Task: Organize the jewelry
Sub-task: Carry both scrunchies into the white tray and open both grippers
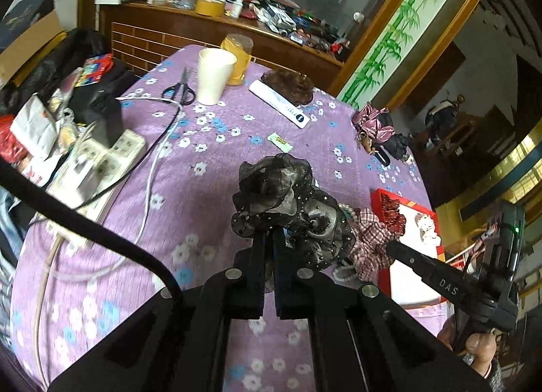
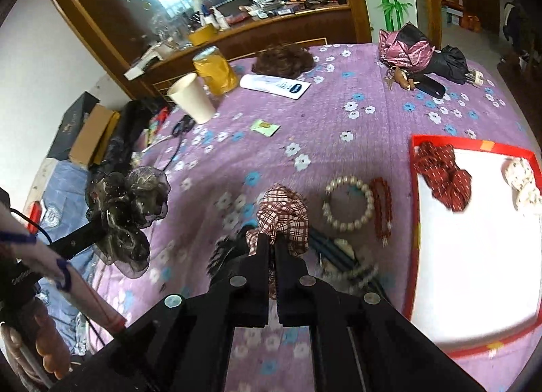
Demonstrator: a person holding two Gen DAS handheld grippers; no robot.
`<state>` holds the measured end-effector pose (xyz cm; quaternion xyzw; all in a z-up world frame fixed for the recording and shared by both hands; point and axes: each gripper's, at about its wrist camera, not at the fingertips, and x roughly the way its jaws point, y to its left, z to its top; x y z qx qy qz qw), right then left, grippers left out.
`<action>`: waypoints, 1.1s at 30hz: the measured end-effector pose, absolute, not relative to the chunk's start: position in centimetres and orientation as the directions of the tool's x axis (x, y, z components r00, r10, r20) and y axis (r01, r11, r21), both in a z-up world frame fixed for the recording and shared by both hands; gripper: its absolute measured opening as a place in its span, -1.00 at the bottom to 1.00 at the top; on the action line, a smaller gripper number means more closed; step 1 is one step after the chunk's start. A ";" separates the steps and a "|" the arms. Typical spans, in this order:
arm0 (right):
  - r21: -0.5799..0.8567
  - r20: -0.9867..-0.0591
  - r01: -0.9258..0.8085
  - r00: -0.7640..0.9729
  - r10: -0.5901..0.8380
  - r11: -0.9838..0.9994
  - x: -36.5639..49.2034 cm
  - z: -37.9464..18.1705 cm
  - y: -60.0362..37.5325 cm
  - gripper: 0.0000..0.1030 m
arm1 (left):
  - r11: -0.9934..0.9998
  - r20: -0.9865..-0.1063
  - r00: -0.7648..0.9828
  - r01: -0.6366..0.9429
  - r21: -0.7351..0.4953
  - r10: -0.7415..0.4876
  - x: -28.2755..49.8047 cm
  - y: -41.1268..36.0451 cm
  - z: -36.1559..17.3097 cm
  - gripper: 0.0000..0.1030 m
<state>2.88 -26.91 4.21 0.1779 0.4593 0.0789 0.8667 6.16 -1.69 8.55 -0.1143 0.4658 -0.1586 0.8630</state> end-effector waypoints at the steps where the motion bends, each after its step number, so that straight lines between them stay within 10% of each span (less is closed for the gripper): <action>1: 0.385 -0.763 0.023 0.570 0.304 0.923 2.2 4.4 -27.1 -0.94 | 0.927 -0.766 0.524 0.160 -0.340 -0.372 5.2 -1.7 8.9 -0.94; 33: 0.440 -0.741 0.260 0.645 0.185 0.859 -12.3 4.4 -46.5 -0.94 | 0.892 -0.791 0.440 0.353 -0.282 -0.424 -3.1 -18.7 8.7 -0.94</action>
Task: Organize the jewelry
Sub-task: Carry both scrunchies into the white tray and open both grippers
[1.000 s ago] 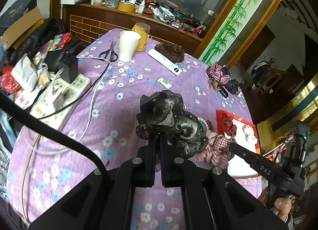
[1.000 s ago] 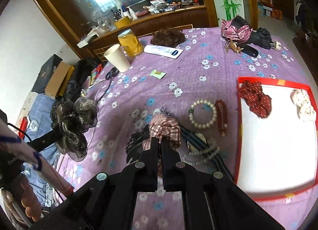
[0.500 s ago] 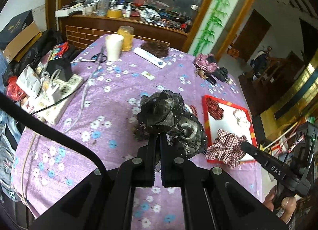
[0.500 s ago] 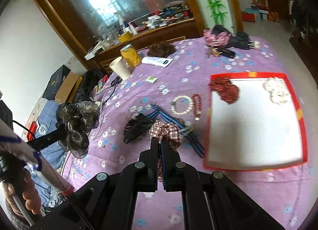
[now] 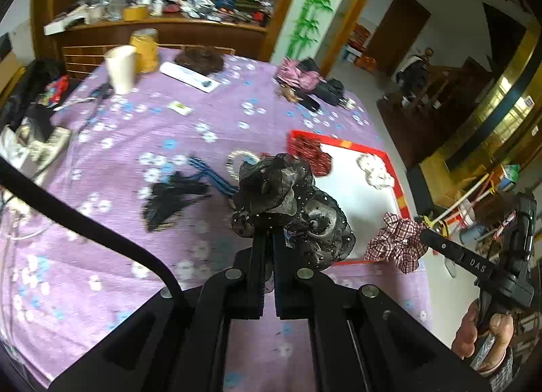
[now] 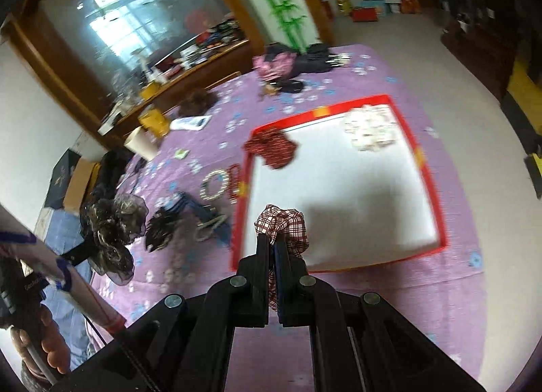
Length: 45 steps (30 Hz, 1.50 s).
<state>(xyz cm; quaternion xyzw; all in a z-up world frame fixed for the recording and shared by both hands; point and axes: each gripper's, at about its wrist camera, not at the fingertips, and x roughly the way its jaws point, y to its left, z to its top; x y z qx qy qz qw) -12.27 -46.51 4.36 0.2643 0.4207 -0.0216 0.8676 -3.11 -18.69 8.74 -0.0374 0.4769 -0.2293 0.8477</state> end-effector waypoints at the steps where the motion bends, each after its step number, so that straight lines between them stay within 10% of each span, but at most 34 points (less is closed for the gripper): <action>1: 0.440 -0.745 0.270 0.643 0.179 0.857 -12.3 4.3 -47.1 -0.94 | 0.887 -0.792 0.431 0.362 -0.287 -0.432 -2.9 -19.4 8.5 -0.94; 37: 0.350 -0.854 0.445 0.513 0.086 0.824 -11.9 -3.5 -54.1 -0.92 | 0.886 -0.919 0.206 0.398 -0.236 -0.337 0.0 -30.5 -2.7 -0.88; 39: 0.354 -0.854 0.464 0.515 0.078 0.812 -12.2 -3.4 -54.4 -0.79 | 0.888 -0.914 0.212 0.387 -0.248 -0.347 -0.2 -30.0 -2.2 -0.70; 41: 0.362 -0.846 0.478 0.529 0.067 0.800 -12.5 -3.0 -54.5 -0.26 | 0.883 -0.904 0.207 0.379 -0.277 -0.373 -0.4 -29.4 -1.6 -0.48; 45: 0.351 -0.836 0.488 0.548 0.032 0.799 -13.2 -1.8 -54.1 -0.10 | 0.881 -0.887 0.254 0.385 -0.273 -0.386 -1.5 -28.2 0.1 -0.32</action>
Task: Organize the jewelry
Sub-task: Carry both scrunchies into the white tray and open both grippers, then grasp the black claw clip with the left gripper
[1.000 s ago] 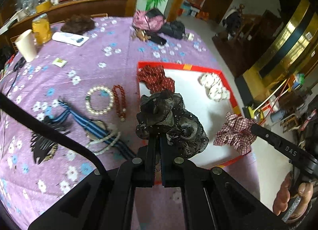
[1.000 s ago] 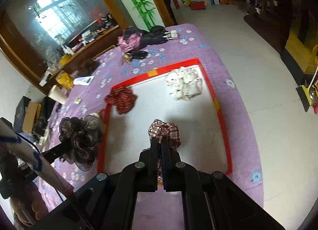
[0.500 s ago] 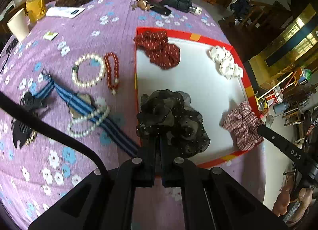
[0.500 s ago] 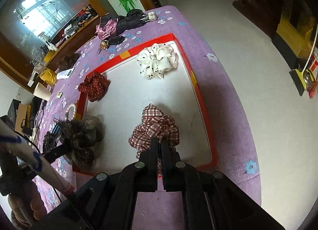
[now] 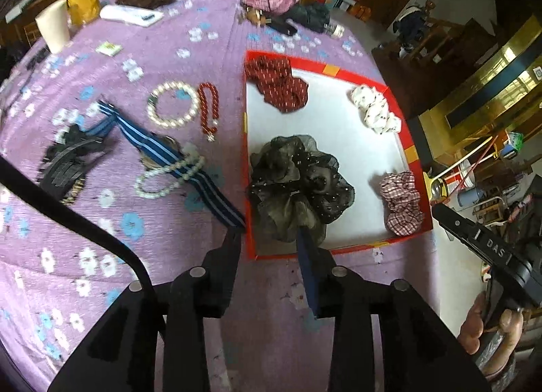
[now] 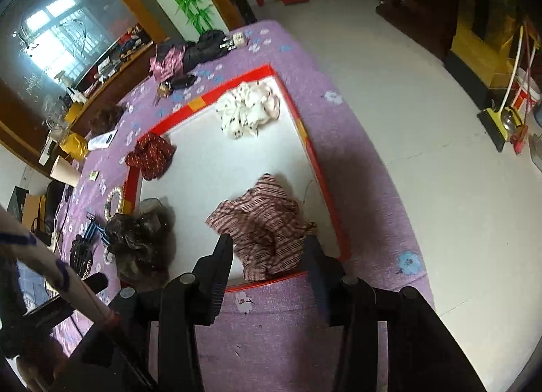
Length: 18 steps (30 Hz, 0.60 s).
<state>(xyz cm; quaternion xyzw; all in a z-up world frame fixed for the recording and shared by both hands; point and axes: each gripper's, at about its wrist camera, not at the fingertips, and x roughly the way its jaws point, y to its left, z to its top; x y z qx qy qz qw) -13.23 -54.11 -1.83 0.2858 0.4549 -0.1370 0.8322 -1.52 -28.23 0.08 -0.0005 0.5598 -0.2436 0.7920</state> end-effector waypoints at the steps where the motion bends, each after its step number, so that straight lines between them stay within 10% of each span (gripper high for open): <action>1: 0.350 -0.834 0.490 0.552 0.027 0.798 -13.4 -1.6 -53.9 -0.08 | 0.883 -0.882 0.271 0.385 -0.269 -0.387 -2.0 -27.7 0.6 -0.28; 18: 0.342 -0.828 0.458 0.560 0.032 0.821 -13.9 -0.8 -46.7 0.10 | 0.954 -0.883 0.376 0.207 -0.214 -0.280 -3.8 -15.1 0.6 -0.11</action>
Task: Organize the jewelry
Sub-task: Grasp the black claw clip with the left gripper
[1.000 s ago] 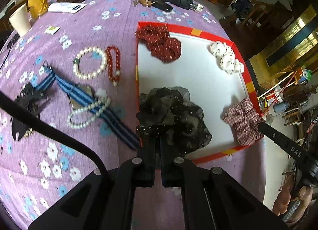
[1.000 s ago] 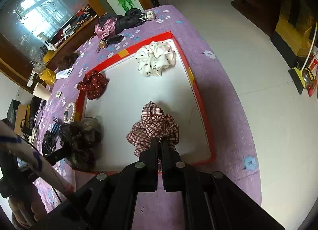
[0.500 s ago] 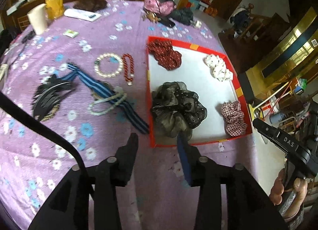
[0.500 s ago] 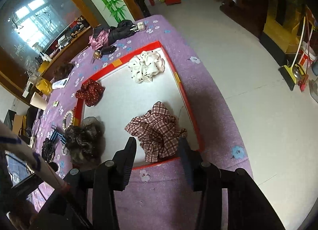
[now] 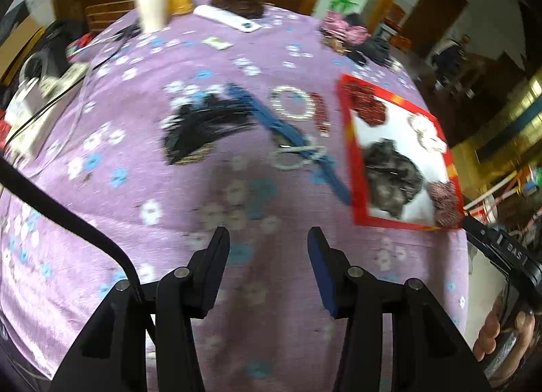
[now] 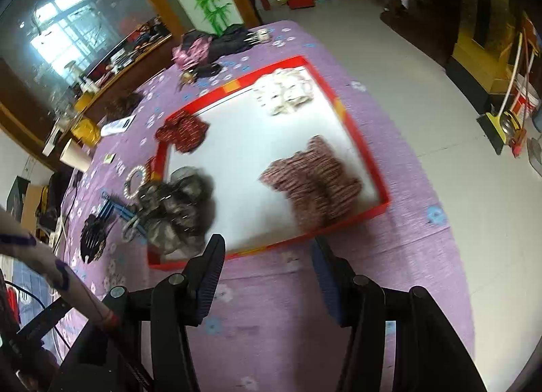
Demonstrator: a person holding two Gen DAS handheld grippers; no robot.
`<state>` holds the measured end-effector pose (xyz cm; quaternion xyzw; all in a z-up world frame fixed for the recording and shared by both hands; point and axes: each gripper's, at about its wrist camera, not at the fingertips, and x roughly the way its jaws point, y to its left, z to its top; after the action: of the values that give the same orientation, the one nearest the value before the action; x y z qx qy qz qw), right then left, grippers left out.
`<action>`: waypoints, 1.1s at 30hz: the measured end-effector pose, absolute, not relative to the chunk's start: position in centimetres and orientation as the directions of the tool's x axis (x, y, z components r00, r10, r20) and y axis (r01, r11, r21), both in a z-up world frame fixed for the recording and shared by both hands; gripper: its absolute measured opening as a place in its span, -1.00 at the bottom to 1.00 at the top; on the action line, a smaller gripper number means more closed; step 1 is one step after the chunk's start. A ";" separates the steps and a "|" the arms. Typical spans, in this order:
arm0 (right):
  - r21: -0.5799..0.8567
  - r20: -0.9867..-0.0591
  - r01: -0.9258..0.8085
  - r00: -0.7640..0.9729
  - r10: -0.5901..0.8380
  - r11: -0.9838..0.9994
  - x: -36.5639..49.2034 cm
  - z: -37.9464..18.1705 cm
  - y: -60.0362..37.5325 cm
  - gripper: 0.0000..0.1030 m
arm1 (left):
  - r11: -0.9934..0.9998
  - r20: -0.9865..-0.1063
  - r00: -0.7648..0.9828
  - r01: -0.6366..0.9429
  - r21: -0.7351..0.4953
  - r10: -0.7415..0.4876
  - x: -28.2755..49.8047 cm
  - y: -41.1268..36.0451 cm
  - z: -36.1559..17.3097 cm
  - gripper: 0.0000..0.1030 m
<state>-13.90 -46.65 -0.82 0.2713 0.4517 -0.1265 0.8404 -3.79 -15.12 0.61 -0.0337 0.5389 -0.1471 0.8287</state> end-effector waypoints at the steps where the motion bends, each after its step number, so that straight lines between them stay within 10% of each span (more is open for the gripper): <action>1: 0.340 -0.827 0.450 0.561 0.035 0.826 -13.7 -0.8 -46.1 0.10 | 0.958 -0.884 0.379 0.193 -0.214 -0.274 -3.7 -14.4 0.5 -0.10; 15: 0.306 -0.834 0.358 0.548 0.067 0.882 -11.2 -1.0 -38.2 0.10 | 0.984 -0.899 0.399 0.082 -0.160 -0.179 -0.8 -5.8 -0.7 -0.10; 33: 0.263 -0.854 0.341 0.518 0.053 0.903 -9.9 -1.2 -34.2 0.10 | 0.910 -0.878 0.384 0.397 -0.123 -0.286 9.0 -11.1 -2.3 0.29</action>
<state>-9.87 -34.22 -1.18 0.2036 0.4835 -0.0852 0.8470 8.97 -11.10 -2.32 0.0537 0.5155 -0.2055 0.8301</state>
